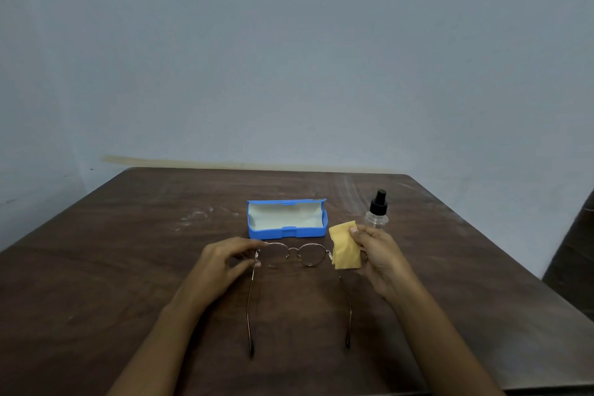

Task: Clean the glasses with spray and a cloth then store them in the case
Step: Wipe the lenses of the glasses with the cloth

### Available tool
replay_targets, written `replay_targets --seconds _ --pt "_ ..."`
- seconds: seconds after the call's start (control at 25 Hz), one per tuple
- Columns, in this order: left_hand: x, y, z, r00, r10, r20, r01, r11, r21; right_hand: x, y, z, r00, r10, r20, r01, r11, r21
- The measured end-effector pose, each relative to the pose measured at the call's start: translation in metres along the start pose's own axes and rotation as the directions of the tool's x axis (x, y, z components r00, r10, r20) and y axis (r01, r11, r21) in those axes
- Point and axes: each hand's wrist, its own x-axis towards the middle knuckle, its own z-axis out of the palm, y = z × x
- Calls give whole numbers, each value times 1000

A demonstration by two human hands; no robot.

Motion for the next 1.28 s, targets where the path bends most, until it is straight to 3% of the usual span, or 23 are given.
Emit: replay_targets --seconds 0.48,0.72,0.88,0.96,1.08,1.16,1.28 --pt "2 -8 3 974 -70 -213 63 997 -40 2 -4 5 985 137 102 -162 942 294" --pt "4 -7 5 954 -161 -254 135 984 -116 2 4 10 991 129 31 -128 865 485" --pt "3 -4 5 940 -171 -294 134 981 -141 -10 24 10 983 56 -176 -10 968 251" --pt "4 -4 5 932 -147 -330 115 987 -114 -23 33 17 992 7 -128 13 989 150" --pt "5 -5 8 935 -111 -335 89 993 -82 -34 34 36 989 -131 65 130 991 13" --pt "6 -5 10 943 -94 -321 76 995 -67 -32 29 52 959 -263 106 279 943 -183" --pt "6 -3 11 953 -44 -300 38 999 -25 -26 27 77 884 -458 92 446 770 -457"
